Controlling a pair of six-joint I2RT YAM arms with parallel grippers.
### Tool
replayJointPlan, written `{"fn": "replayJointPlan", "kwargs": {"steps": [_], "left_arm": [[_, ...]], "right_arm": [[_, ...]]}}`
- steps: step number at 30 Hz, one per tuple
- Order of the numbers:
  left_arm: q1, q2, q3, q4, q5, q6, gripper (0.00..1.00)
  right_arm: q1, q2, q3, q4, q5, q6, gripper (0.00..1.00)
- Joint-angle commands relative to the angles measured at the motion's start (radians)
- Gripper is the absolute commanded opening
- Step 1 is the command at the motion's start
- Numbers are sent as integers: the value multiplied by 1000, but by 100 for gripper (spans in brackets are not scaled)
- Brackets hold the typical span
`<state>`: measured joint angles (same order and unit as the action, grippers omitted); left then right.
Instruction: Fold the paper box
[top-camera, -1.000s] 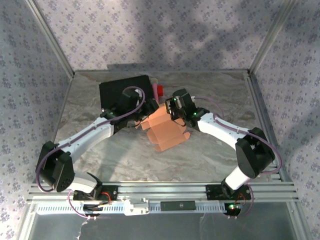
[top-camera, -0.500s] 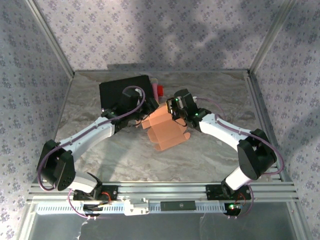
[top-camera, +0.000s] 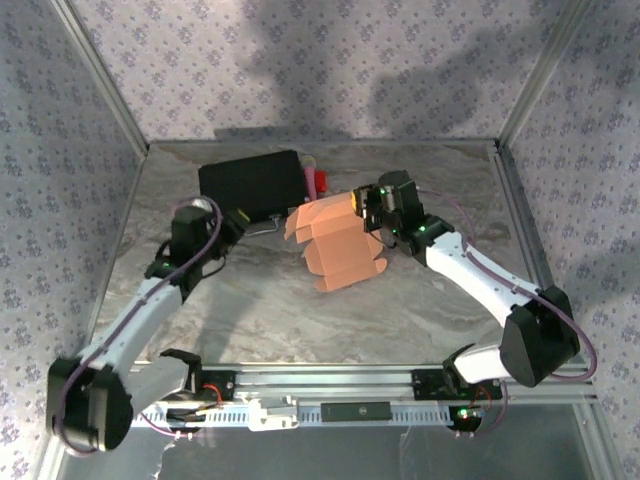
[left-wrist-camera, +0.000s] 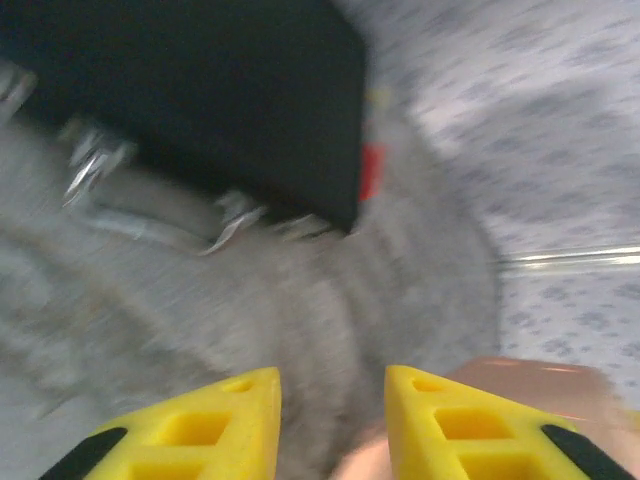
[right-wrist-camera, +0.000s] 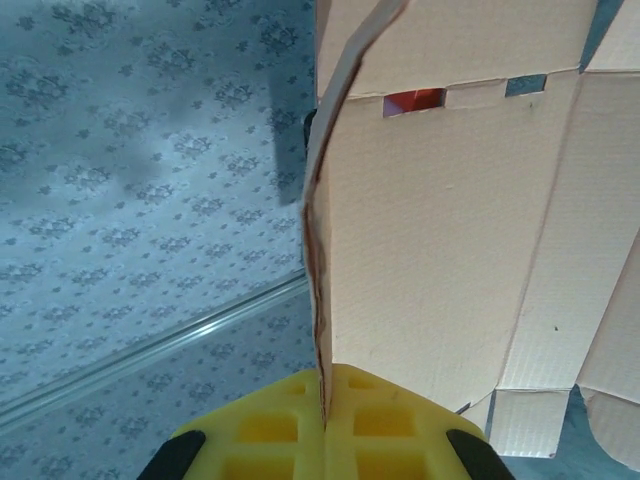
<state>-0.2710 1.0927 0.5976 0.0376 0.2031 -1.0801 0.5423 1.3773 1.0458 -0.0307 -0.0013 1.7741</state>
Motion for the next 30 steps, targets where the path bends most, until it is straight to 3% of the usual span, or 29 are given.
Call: {"fn": "replayJointPlan", "kwargs": {"steps": [1,10,20,30], "left_arm": [[5,103,-137,394,176,-68,27],[-43,350,-146,868,272,-82,28],[-89,663,-105,1366,305,-263,34],[-196,677,-81,1370,267,-225,33]], "right_arm": [[-16,-14,8,-26,-36,50,0],[-20,-50,72,-136,-19,71,0],[-39,-39,74,-102,-44,110,0],[-85,-26,53,-37,-86,142,0]]}}
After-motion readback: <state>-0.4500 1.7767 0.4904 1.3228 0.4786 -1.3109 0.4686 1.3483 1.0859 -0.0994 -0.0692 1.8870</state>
